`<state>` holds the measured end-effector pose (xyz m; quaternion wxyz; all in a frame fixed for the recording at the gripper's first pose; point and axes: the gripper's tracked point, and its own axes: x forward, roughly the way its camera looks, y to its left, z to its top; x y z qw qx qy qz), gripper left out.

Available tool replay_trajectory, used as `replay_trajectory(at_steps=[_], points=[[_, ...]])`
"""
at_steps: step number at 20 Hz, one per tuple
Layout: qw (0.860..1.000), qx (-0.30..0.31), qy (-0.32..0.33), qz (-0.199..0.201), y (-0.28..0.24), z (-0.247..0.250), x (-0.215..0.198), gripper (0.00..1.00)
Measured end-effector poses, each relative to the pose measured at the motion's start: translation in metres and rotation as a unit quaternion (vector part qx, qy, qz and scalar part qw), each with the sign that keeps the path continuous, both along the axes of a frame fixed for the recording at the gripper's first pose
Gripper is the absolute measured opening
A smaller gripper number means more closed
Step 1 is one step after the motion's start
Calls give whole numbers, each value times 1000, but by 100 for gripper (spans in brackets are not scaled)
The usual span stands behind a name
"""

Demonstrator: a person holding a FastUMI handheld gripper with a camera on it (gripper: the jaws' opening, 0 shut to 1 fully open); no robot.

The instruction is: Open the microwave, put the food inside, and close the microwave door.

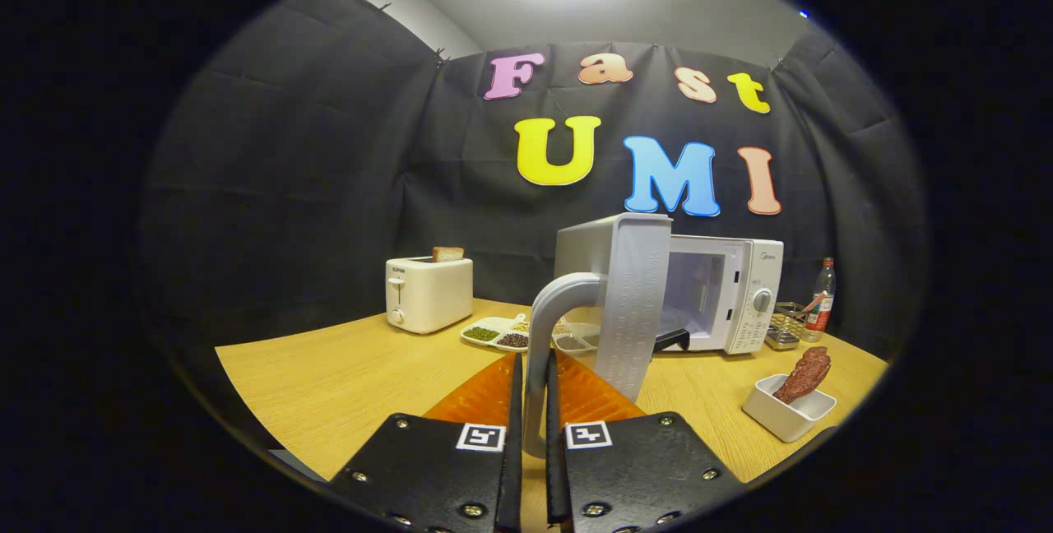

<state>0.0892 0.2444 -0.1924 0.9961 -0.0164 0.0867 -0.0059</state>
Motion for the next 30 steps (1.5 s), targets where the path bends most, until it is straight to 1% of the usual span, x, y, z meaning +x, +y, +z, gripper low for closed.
replay_trajectory(at_steps=[2,3,5,6,8,9,11,12,14,15,17,18,21,23,24,26,30], points=[[1000,5,4,-3,13,-1,-1,12],[1000,10,8,9,25,-3,-4,12],[997,32,28,57,55,-11,-12,12],[996,38,31,68,58,-11,-18,12],[993,60,31,99,62,-3,-25,6],[989,79,33,122,65,2,-29,6],[975,116,35,187,79,16,-41,6],[969,120,42,211,77,21,-47,6],[962,131,53,232,54,28,-51,6],[960,143,51,235,39,32,-52,21],[965,152,45,209,-4,38,-47,59],[969,152,44,191,-25,36,-42,65],[977,147,47,148,-78,29,-31,98],[984,137,48,107,-120,22,-24,98],[985,136,46,94,-136,20,-23,98],[987,140,38,62,-173,18,-22,98],[990,139,29,-14,-252,9,-17,98]])
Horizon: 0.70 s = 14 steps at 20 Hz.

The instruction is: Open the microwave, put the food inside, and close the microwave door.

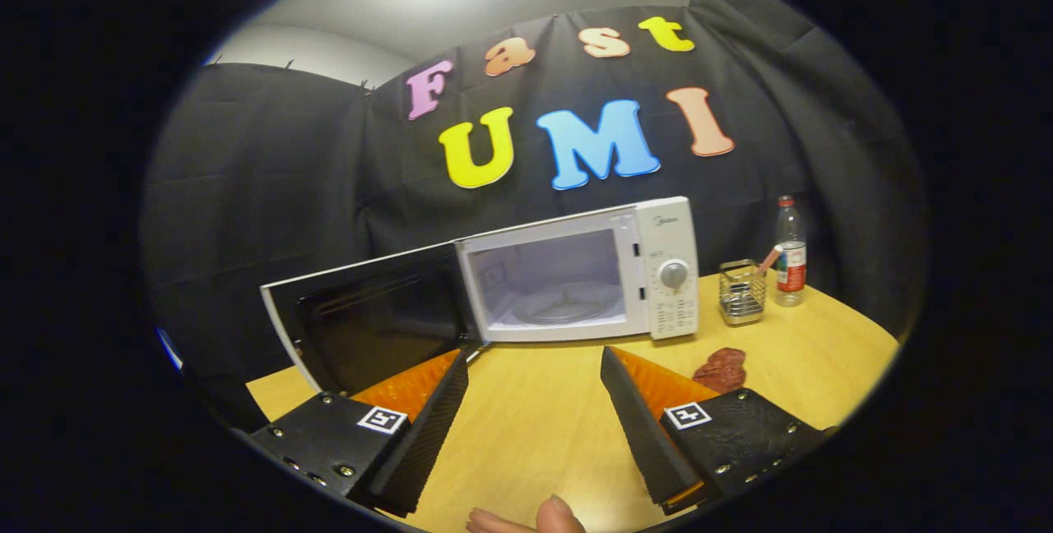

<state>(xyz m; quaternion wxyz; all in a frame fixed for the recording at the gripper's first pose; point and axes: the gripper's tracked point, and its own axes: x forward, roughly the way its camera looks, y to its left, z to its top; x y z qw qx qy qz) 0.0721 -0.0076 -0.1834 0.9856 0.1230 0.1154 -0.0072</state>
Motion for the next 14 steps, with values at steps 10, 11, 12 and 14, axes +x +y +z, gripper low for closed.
replay_trajectory(at_steps=[10,11,12,14], points=[[993,42,75,-83,-120,-69,11,98],[991,60,84,-80,-123,-76,12,98],[990,83,93,-73,-122,-84,13,97],[983,141,109,-51,-114,-98,19,96]])
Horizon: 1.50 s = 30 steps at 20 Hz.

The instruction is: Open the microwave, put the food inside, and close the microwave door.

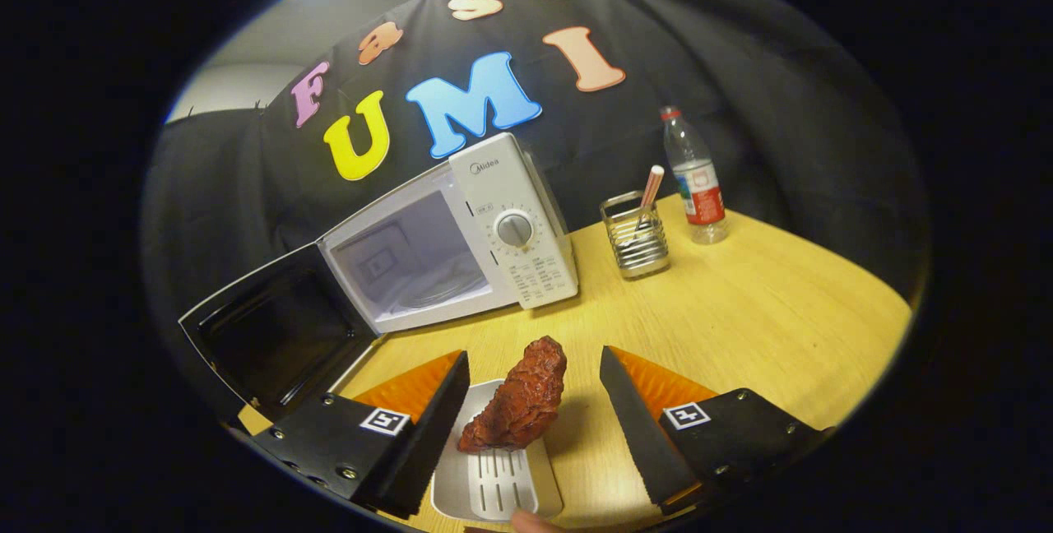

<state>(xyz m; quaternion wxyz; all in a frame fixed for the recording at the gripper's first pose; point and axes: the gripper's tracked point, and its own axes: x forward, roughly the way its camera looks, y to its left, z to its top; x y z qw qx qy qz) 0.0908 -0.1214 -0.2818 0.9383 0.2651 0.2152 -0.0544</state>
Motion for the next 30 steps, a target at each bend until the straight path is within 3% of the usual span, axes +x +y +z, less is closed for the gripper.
replay_trajectory(at_steps=[2,4,6,7,9,14,20,23,30], points=[[998,54,-15,14,7,0,5,95],[998,68,-15,6,5,-8,12,74],[996,85,-20,1,4,-9,12,29],[994,109,-31,-2,9,-7,8,29],[988,146,-43,-2,6,5,10,14],[979,197,-45,-1,11,17,10,14],[984,171,-53,-11,9,35,7,9],[985,162,-64,3,21,56,6,9],[980,171,-102,25,63,103,51,9]])
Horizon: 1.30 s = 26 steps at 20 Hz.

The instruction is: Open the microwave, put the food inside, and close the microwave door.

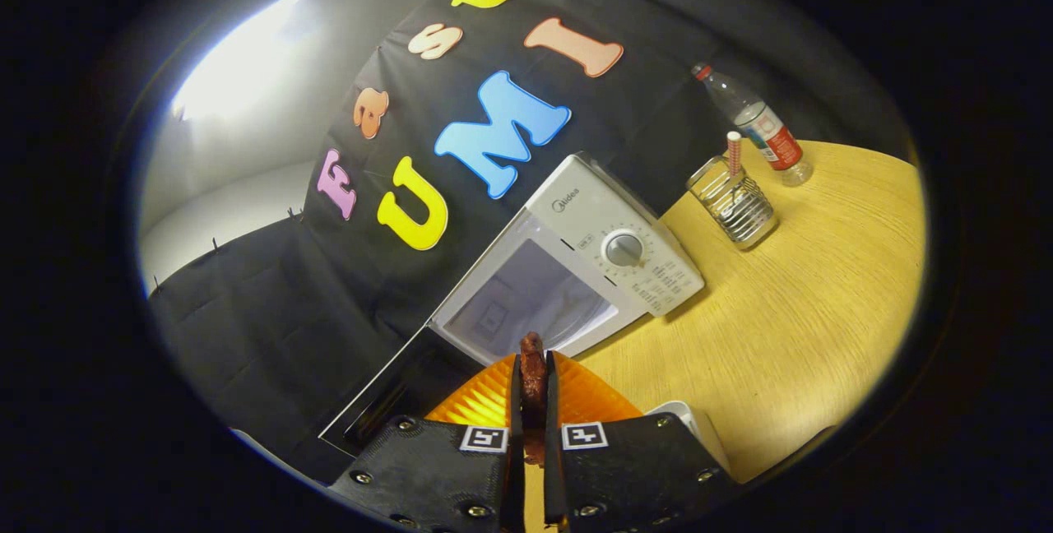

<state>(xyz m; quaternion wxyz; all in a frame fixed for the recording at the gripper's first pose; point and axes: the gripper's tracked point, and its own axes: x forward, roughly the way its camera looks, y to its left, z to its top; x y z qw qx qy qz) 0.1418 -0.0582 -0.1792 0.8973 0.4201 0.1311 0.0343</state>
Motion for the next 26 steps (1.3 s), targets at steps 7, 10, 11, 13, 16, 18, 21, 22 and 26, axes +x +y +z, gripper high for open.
replay_trajectory(at_steps=[7,10,11,13,16,18,21,22,26], points=[[1000,-1,-13,12,57,8,61,9],[1000,-20,-7,5,73,0,92,9],[1000,-21,-7,2,77,-1,101,9],[1000,-28,-3,-6,86,-7,125,9],[999,-42,3,-21,90,-20,157,9],[998,-50,12,-32,92,-30,179,9],[996,-79,14,-47,91,-39,213,9],[995,-84,14,-52,90,-43,221,9],[992,-98,18,-82,82,-54,257,9]])
